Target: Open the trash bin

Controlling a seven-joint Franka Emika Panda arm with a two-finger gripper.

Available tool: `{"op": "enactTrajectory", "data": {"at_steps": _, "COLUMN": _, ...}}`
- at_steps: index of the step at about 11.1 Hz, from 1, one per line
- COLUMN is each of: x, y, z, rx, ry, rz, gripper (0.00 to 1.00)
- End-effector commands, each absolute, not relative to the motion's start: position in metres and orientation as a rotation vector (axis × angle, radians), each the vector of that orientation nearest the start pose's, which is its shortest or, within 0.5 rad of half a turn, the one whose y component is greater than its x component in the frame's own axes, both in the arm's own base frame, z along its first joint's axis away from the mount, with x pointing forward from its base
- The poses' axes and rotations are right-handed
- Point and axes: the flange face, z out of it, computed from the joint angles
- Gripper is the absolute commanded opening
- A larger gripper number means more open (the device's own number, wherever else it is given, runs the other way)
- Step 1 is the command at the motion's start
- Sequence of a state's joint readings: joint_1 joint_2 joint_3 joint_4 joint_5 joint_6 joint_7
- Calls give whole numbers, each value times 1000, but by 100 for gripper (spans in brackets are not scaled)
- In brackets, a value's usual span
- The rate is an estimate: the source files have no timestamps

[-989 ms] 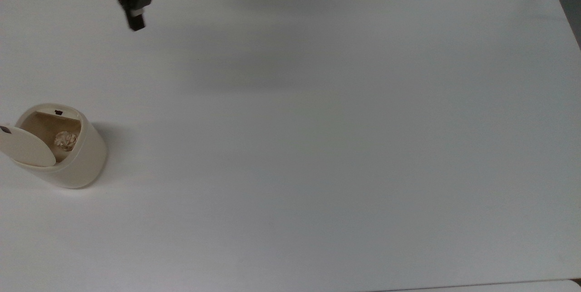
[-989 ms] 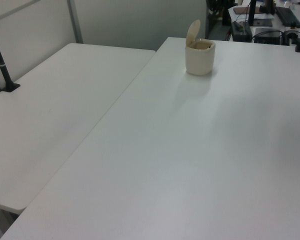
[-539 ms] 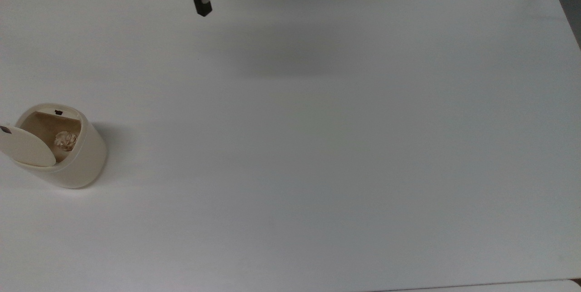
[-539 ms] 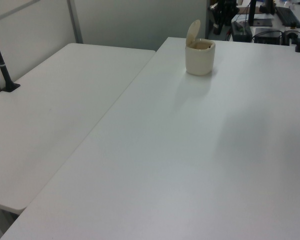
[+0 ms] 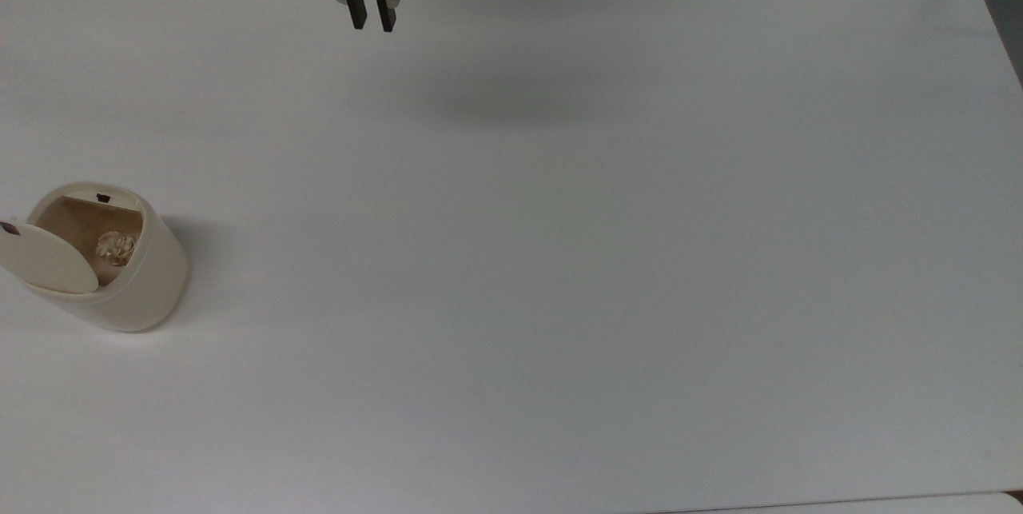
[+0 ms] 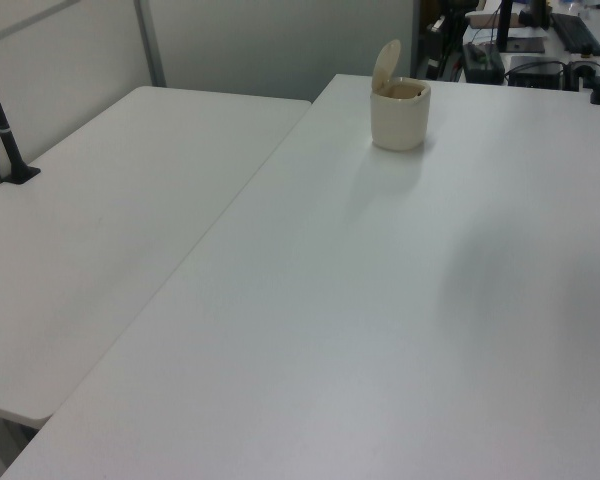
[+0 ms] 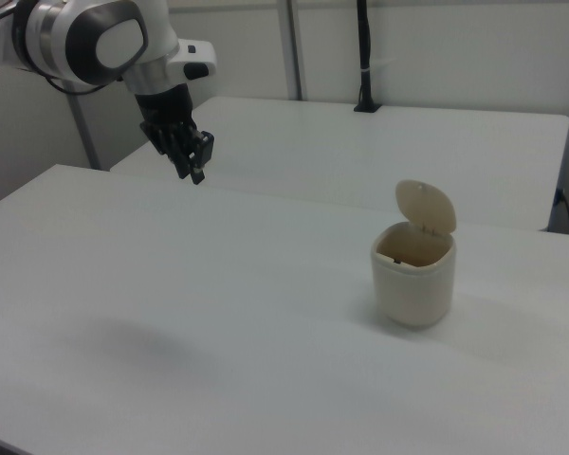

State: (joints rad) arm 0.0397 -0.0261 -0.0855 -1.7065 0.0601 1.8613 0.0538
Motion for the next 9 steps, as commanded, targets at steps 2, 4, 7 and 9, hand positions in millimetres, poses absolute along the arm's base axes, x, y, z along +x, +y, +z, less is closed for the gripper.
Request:
{"op": "enactTrajectory", "data": {"at_steps": 2, "x": 560, "y": -31, "z": 604, "rx": -3177, "ry": -43, "rz": -235, "gripper": 100}}
{"op": "enactTrajectory", "data": {"at_steps": 4, "x": 558, "y": -31, "z": 601, "rx": -3182, "ry": -57, "rz": -196, "gripper": 100}}
{"op": "enactTrajectory", "data": {"at_steps": 7, "x": 551, "y": -27, "z": 606, "rx": -3166, "ry": -32, "rz": -105, "gripper": 100}}
{"op": "enactTrajectory", "data": {"at_steps": 9, "x": 549, "y": -28, "z": 606, "rx": -3166, "ry": 1, "rz": -81, "gripper": 100}}
